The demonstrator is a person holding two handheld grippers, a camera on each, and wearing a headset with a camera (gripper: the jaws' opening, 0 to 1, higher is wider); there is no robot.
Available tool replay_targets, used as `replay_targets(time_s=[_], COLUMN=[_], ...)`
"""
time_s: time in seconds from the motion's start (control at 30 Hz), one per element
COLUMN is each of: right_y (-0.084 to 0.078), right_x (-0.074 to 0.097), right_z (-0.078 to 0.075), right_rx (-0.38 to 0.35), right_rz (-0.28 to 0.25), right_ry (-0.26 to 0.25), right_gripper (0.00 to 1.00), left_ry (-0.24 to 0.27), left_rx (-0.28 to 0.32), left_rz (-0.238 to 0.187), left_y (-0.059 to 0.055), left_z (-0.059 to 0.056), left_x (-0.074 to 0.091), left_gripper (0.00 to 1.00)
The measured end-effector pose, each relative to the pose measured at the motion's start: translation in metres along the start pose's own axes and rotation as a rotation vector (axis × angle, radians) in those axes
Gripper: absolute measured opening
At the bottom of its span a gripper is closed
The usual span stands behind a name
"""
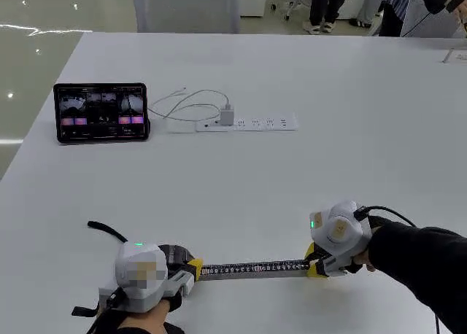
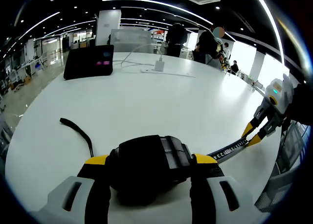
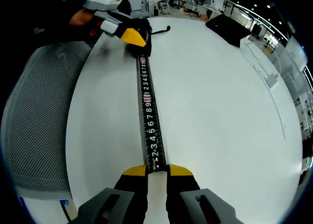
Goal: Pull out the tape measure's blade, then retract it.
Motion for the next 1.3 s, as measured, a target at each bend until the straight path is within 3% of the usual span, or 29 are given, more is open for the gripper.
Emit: replay_targets(time_s=[1.3], right_y=[0.018], right_x=[-0.008], right_z=[0.000], right_rx=[0.005], right_rz=[-0.026], right_ry=[0.012], right_gripper=[0.10], left_ry=[0.000], left_rx=[0.002], left_rz=[0.005], left_y=[0.000], left_z=[0.000], left_x=[0.000], left_gripper=[0.62])
Point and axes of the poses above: the centre of the closed fingertips' face, and the gripper's own axes: x roughly backward along the fingers, z roughly to its left, y roughly out of its top, the point moved 2 cm from there along x, roughly backward along the fingers, and after that the axes turned 1 degree about -x, right-handed, at the moved point
